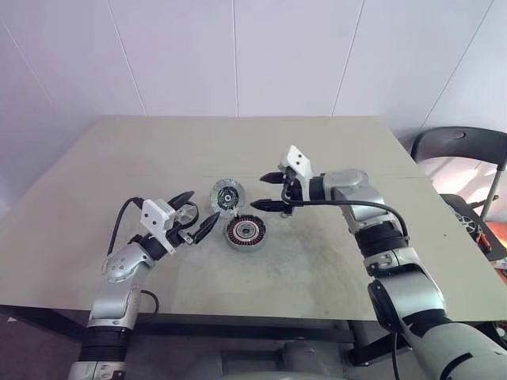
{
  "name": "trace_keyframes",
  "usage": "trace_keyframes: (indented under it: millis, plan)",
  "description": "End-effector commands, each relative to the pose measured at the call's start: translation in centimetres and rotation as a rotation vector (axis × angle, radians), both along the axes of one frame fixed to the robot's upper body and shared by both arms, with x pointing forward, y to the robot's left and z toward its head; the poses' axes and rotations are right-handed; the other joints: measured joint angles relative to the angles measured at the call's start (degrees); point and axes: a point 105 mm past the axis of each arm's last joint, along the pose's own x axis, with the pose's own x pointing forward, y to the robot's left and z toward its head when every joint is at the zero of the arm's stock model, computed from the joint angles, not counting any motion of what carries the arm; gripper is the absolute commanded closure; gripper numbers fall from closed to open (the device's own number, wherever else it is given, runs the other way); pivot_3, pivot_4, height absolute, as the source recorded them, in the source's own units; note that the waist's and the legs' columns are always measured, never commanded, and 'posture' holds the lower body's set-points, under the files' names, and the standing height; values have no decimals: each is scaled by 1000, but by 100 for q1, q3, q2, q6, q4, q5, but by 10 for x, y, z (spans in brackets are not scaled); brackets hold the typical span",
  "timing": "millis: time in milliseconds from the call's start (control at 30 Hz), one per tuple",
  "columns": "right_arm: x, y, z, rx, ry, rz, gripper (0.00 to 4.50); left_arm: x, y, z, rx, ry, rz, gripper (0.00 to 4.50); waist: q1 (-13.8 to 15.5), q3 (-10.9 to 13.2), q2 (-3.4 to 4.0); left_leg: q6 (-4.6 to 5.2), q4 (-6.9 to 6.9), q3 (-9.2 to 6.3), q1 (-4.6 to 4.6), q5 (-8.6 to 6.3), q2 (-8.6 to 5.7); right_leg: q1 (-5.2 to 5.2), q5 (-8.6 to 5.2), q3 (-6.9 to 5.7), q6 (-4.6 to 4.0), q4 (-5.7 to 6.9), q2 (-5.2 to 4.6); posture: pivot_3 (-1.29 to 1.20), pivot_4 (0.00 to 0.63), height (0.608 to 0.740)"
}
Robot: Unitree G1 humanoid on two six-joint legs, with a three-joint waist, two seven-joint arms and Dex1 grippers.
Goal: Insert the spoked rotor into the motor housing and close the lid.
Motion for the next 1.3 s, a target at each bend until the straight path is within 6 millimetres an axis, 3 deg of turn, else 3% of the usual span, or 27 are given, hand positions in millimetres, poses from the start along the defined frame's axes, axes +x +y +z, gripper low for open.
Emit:
trace_keyframes:
  millis: [33,200,367,500,667,1133,1233,1300]
  plan:
    - [7,-17,-5,52,10,-94,24,2,-1,10,0,-33,-18,0,-1,1,1,0,-2,1,-1,0,0,-1,0,1,0,-2,0,0,0,740]
    - [7,-37,-38,52,42,-219,24,3,-5,10,5,-28,-41,0,-1,1,2,1,-6,2,2,1,0,-1,1,3,0,1,1,0,0,740]
    - [8,-43,-48,56,1,-264,24,3,-9,15,5,-32,-51,0,-18,5,6,1,2,4,6,1,0,2,0,7,0,6,3,0,0,740]
    - [6,-36,-51,125,3,-266,24,3,-9,15,6,-30,-54,0,-14,4,6,2,1,3,8,1,0,4,0,7,0,6,4,0,0,740]
    - [0,-35,-72,95,50,-269,24,1,-10,17,8,-30,-56,0,3,4,6,2,-1,3,6,1,0,4,1,7,0,5,4,0,0,740]
    - [3,-55,-102,1,154,-403,24,0,-10,18,10,-22,-57,0,-4,3,5,2,15,3,22,1,0,29,0,8,0,4,2,0,0,740]
    - [4,-56,-103,1,201,-427,665,1,-10,17,11,-21,-60,0,-4,2,3,1,17,3,23,1,0,31,0,8,0,3,0,0,0,740]
    - [6,-57,-102,-13,194,-433,1340,1,-10,16,11,-20,-61,0,-2,2,3,1,15,2,22,1,0,30,0,8,0,3,0,0,0,740]
